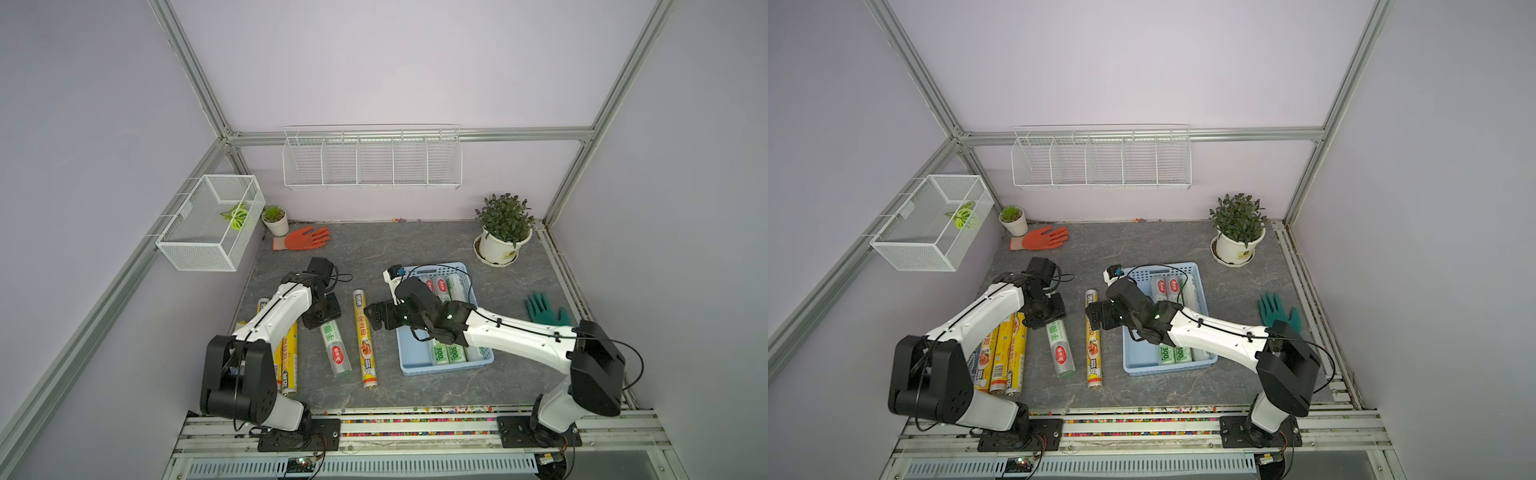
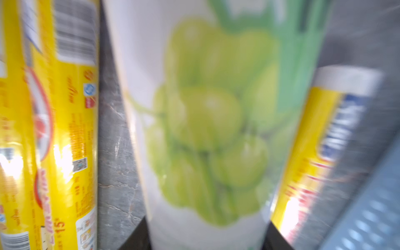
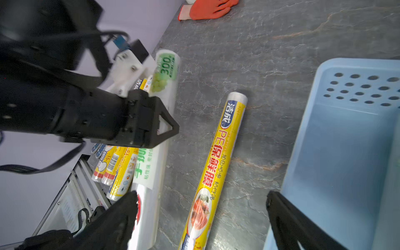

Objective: Put the plastic wrap into the basket
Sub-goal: Pick up the plastic wrap from the center of the board, then place the plastic wrap in the basket.

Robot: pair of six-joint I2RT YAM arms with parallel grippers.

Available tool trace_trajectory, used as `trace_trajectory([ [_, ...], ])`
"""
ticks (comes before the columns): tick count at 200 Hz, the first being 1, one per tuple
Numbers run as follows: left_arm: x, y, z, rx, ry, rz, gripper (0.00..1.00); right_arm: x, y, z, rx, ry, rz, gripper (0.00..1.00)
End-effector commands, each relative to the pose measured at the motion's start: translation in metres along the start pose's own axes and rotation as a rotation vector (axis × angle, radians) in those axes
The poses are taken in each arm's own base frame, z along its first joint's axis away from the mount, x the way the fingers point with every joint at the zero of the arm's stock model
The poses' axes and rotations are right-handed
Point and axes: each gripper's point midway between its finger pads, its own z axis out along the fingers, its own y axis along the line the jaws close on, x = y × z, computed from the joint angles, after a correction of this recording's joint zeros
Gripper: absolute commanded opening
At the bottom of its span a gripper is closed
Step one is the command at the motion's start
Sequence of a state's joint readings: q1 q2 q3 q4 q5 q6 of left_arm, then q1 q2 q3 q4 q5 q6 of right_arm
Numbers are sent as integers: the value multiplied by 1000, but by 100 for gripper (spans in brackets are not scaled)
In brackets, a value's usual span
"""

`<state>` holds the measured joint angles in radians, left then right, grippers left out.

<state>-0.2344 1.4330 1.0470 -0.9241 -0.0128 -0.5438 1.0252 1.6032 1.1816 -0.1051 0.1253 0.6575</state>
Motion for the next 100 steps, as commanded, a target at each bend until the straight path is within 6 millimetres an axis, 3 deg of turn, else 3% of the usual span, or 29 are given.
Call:
trace_trajectory([
  [1, -12, -24, -39, 150, -93, 3, 15, -8, -28, -18, 125, -58, -18, 98],
  [54, -11, -119, -111, 650, -232, 40, 11, -16, -61, -51, 219, -122, -16, 98],
  [100, 14, -193, -114, 773, -164, 154, 11, -13, -106, -71, 279, -132, 117, 98],
])
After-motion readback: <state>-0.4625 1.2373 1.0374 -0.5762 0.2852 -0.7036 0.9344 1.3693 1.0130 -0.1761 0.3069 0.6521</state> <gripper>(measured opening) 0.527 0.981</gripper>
